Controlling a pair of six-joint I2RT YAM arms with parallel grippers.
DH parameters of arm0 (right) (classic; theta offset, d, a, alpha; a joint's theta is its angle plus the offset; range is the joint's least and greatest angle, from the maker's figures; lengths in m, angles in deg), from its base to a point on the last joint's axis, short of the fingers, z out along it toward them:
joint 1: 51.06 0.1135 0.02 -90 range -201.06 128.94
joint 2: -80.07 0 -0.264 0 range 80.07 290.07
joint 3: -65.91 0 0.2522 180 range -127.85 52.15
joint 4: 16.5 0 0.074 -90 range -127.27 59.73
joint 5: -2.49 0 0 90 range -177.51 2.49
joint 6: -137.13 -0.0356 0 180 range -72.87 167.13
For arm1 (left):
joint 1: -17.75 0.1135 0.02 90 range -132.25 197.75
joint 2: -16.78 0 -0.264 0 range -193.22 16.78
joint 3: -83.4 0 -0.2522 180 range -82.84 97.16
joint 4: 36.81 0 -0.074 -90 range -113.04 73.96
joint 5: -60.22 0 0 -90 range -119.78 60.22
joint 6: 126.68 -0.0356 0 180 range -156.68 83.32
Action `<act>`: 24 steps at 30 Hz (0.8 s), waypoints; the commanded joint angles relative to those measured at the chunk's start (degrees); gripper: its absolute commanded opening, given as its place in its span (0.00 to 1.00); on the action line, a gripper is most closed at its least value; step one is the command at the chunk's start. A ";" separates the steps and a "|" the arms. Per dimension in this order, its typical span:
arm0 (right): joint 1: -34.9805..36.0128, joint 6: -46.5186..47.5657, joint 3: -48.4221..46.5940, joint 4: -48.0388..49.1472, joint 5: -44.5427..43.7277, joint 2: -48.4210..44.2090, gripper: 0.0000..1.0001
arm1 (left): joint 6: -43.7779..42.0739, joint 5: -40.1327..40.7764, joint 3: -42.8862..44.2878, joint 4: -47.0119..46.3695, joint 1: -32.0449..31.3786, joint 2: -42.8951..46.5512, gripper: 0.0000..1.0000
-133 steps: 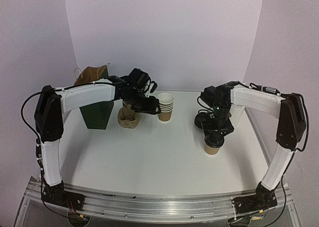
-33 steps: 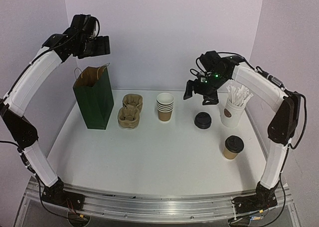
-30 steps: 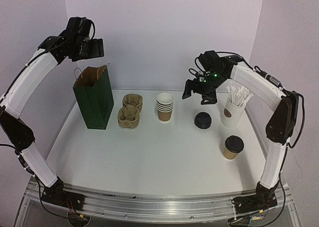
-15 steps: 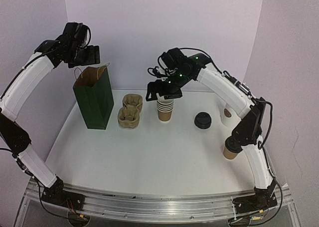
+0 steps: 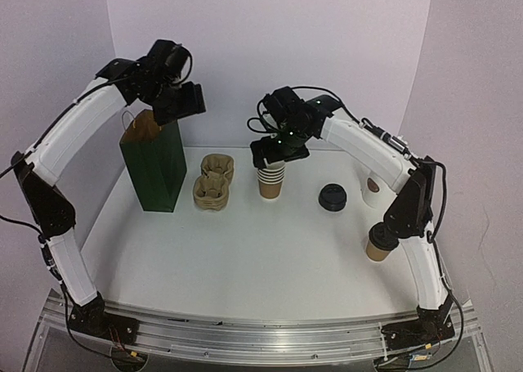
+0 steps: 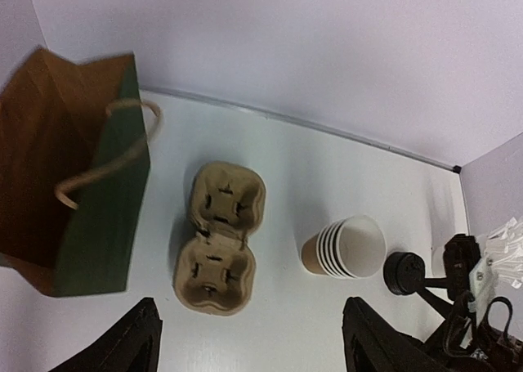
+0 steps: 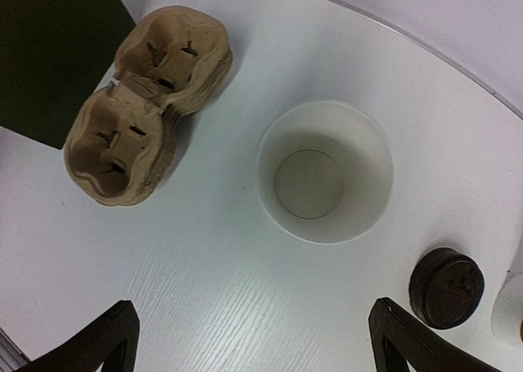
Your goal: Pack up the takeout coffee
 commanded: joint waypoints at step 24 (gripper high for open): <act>-1.35 1.59 13.99 2.87 -5.20 -15.95 0.98 | 58.45 -8.34 5.46 3.12 2.56 -26.34 0.66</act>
